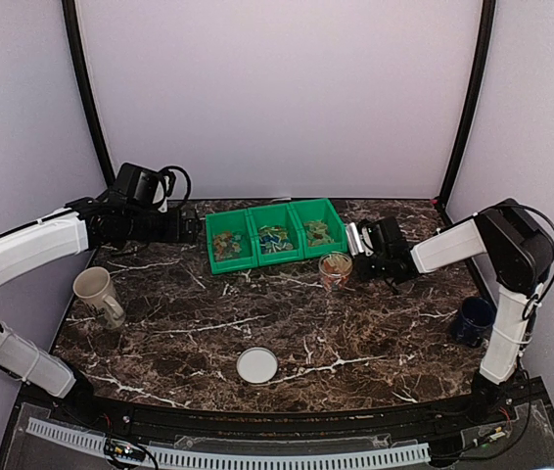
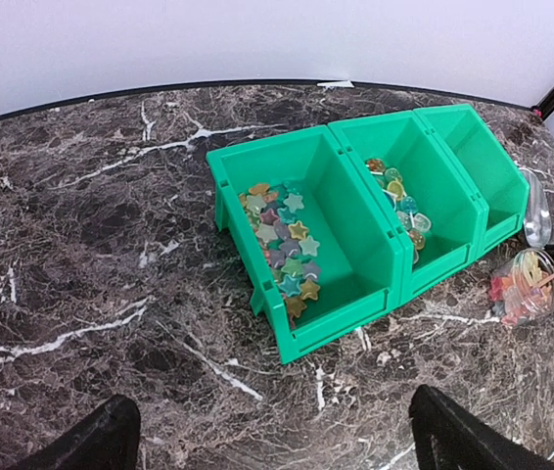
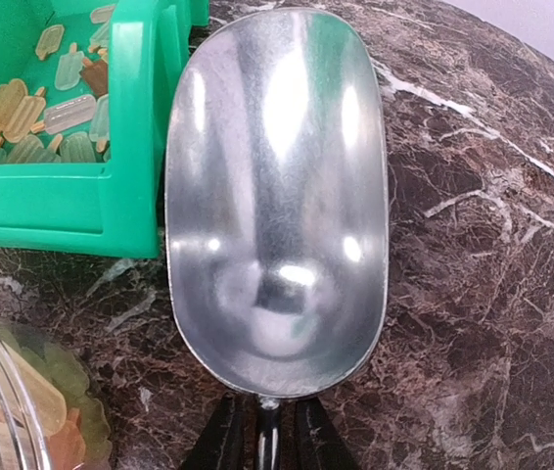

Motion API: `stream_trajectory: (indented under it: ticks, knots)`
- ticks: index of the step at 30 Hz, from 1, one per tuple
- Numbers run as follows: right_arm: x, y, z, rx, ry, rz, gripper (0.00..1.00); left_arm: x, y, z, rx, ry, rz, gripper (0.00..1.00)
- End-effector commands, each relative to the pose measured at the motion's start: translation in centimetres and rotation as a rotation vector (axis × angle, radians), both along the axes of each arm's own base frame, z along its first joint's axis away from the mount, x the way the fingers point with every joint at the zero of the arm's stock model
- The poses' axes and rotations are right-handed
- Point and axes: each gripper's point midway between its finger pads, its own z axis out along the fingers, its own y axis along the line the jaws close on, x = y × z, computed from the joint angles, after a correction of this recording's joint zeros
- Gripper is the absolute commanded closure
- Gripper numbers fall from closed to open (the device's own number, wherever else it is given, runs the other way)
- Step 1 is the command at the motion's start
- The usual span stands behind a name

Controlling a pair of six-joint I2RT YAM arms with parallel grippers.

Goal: Pack the candies
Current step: Put down the spatula at the corner of the board.

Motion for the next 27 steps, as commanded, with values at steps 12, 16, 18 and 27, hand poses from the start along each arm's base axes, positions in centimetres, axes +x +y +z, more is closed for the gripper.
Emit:
stream_trajectory:
  ticks: [12,16,18,27]
  knots:
    - [0.1,-0.4,5.0,0.034,-0.071,-0.017,0.72,0.5,0.9,-0.9,-0.050,-0.005,0.013,0.01]
    - [0.1,-0.7,7.2,0.042,-0.102,-0.027,0.70,0.6,1.0,-1.1,-0.048,-0.002,0.017,0.01]
    - [0.0,-0.7,8.4,0.057,-0.117,-0.031,0.69,0.6,1.1,-1.2,-0.049,0.001,0.018,0.01]
    - [-0.4,1.4,12.4,0.237,-0.111,-0.008,0.46,0.7,1.0,-1.7,-0.055,0.017,0.014,0.01]
